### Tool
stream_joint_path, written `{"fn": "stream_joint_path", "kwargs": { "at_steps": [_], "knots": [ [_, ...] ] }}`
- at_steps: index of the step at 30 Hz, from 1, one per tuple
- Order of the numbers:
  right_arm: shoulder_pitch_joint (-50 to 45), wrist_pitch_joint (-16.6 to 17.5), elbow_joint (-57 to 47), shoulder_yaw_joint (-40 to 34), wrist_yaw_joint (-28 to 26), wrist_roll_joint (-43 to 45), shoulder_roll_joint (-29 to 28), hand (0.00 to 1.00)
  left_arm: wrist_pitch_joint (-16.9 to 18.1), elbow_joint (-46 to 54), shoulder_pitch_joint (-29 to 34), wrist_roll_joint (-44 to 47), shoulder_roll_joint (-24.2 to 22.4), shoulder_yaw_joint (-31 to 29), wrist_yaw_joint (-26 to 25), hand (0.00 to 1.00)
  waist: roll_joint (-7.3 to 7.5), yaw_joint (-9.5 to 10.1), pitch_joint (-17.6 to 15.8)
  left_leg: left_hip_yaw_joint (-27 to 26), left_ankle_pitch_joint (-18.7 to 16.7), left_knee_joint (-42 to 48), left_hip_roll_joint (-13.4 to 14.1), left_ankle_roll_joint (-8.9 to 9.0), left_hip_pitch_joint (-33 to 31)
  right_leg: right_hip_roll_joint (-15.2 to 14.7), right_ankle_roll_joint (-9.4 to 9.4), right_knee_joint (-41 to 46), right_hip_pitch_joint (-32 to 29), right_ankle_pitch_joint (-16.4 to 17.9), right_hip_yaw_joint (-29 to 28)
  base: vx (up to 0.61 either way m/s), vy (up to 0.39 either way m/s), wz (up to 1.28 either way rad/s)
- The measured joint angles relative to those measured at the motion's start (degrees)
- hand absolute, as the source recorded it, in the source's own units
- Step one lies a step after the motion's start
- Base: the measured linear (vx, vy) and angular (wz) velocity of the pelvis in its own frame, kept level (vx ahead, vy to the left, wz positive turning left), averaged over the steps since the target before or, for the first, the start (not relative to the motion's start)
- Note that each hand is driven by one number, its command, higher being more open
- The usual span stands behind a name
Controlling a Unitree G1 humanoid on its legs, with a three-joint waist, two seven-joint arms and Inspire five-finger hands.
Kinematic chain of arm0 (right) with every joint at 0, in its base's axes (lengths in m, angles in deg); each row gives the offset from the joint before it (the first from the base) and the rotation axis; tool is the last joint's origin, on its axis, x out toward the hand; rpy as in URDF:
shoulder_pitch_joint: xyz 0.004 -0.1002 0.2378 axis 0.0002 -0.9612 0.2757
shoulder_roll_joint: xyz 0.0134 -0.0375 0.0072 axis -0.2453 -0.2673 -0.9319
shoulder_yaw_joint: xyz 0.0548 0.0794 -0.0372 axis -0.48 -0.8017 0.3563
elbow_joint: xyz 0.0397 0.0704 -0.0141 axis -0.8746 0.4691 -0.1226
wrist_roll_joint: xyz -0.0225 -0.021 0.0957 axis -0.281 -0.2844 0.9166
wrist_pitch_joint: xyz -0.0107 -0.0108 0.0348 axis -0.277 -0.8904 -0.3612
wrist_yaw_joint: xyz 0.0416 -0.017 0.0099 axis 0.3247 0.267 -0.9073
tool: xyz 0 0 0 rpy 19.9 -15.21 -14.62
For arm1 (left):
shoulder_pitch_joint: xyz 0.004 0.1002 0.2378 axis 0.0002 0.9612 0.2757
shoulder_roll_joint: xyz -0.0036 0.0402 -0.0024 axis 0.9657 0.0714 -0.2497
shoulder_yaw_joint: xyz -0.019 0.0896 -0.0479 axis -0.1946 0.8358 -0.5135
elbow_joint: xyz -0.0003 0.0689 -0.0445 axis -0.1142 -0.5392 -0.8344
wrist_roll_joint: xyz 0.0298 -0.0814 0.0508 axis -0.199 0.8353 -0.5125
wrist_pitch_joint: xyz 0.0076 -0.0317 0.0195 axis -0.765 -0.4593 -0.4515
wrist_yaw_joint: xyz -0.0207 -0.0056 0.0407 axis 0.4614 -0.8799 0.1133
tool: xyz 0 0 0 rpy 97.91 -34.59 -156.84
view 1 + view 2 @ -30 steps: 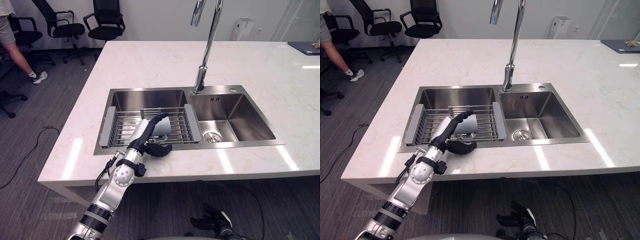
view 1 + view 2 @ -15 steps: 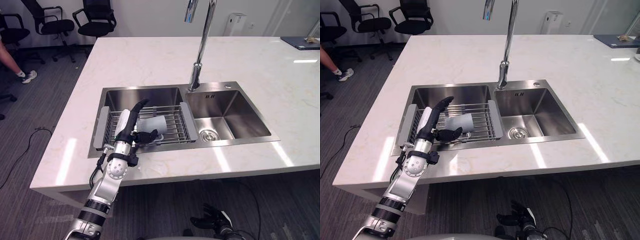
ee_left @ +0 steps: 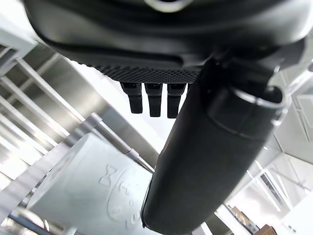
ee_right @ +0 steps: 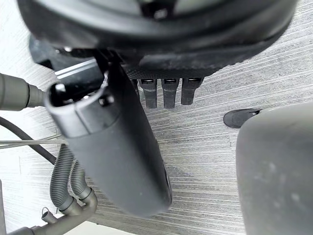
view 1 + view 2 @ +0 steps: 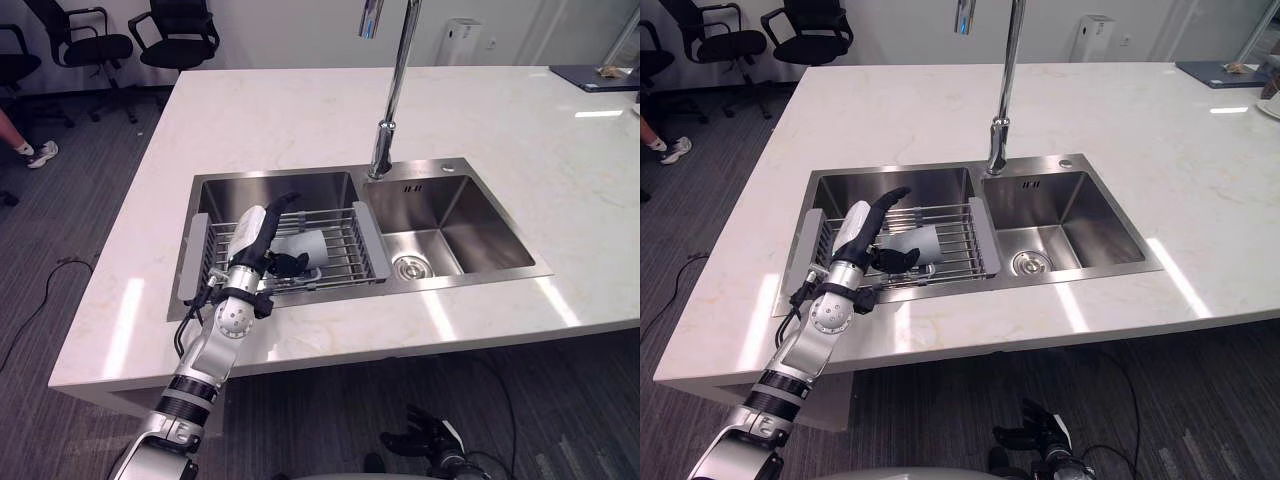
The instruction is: Walk over to the sink, pick up the cup, carry it to the dishwasher, place the cup inside the dishwasher, then close the dishwasher door
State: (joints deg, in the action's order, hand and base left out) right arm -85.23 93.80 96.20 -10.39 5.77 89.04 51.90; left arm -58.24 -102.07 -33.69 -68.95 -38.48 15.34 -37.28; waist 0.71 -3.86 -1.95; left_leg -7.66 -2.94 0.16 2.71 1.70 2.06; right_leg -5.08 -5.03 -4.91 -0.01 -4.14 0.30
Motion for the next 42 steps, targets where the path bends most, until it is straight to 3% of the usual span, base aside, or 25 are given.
{"fn": "stream_joint_path", "kwargs": {
  "at_steps": [4,13,42],
  "knots": [
    [-0.1,0.0,0.0,-0.1,0.0,0.0,0.1,0.90,-0.2,-3.9,-3.9,-1.8,1.2,2.2,1.0,0.90,-0.05,-0.28,-0.1,0.0,0.0,0.1,0.0,0.00,0.0,0.0,0.00,0.0,0.0,-0.1,-0.1,-0.04,-0.016,-0.01],
    [0.4,0.1,0.0,-1.0,0.0,0.0,0.4,0.90,-0.4,-4.3,-4.9,-2.8,4.8,2.6,3.1,0.90,-0.11,-1.57,-1.6,0.0,0.0,0.1,0.0,0.00,0.1,0.0,-0.08,0.0,-0.1,-0.2,-0.3,-0.01,-0.004,0.00],
    [-0.5,0.0,0.5,-0.8,-0.3,-1.3,1.4,0.90,-1.4,-7.7,-3.4,-2.5,4.9,1.7,5.3,0.90,-0.17,-1.59,-3.3,0.0,0.0,0.0,0.0,0.00,0.3,0.0,-0.04,-0.2,0.1,-0.3,-0.4,0.00,0.000,0.00]
  ]
}}
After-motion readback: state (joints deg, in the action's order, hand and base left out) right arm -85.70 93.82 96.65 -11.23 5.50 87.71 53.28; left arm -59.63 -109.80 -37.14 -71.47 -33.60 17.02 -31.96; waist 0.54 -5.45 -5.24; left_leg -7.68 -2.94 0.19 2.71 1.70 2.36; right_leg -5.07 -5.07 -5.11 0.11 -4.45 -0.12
